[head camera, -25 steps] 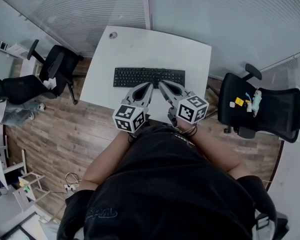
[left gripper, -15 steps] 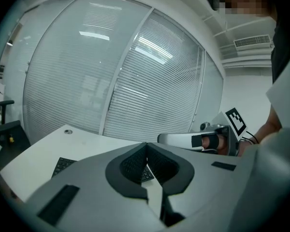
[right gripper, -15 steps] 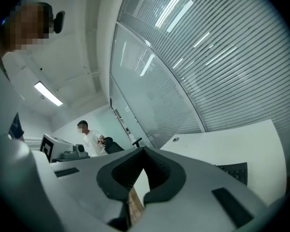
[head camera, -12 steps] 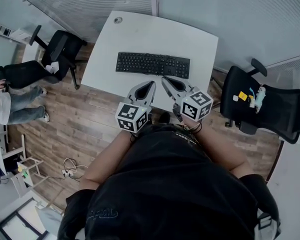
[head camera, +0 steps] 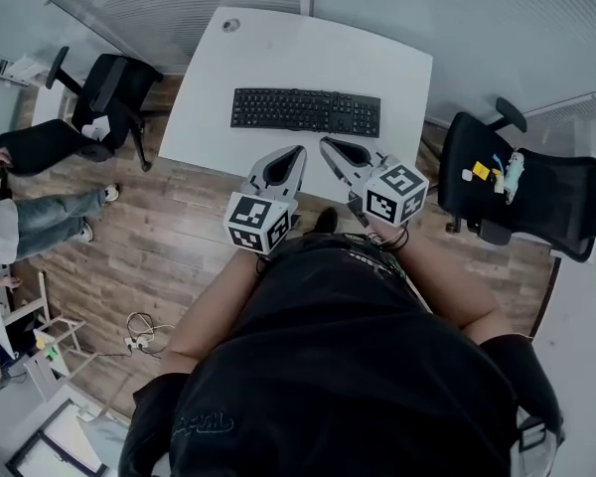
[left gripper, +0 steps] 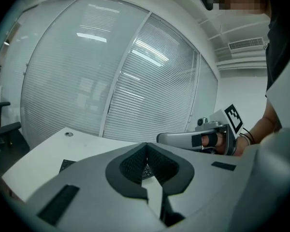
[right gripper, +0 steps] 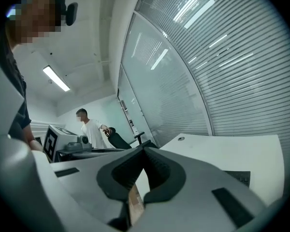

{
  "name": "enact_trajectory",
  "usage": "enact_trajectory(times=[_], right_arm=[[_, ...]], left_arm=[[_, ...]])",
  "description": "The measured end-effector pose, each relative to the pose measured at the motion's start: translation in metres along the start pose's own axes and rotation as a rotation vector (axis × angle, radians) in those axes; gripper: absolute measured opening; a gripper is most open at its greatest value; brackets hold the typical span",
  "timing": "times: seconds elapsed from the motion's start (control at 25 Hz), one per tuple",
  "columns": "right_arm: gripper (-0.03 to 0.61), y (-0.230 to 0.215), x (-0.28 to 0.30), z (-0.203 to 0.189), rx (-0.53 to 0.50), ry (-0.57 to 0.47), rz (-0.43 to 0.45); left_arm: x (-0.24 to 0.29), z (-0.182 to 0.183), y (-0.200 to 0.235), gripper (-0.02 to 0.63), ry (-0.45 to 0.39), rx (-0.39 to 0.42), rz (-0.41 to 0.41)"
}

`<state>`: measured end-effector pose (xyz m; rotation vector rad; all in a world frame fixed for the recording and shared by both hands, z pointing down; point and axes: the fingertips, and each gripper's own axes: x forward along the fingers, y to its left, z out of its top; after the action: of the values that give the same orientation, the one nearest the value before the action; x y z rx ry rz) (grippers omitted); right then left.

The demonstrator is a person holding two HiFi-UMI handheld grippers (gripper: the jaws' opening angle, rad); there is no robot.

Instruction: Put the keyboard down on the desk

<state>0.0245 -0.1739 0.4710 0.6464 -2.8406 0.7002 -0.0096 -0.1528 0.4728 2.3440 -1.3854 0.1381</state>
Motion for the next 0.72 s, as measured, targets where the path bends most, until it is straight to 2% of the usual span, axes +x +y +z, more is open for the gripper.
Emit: enact_trajectory(times=[0.16,0.36,0.72], right_arm=[[0.023,0.017,0.012,0.0,-0.018,0.01,-0.007],[0.021,0.04,0.016,0.006,-0.057,-0.008,-0.026],[0.021,0.082,0.013,-0.005,-0.029,-0.038,-0.074]], left_arm=[[-0.015,-0.001,0.007,0.015,0.003,-0.02,-0.039],[-0.037,0.001,0.009,0.015,0.012,0.012,-0.069],[-0.09,-0.012,0.001,0.015,0.031,0.035,-0.145]])
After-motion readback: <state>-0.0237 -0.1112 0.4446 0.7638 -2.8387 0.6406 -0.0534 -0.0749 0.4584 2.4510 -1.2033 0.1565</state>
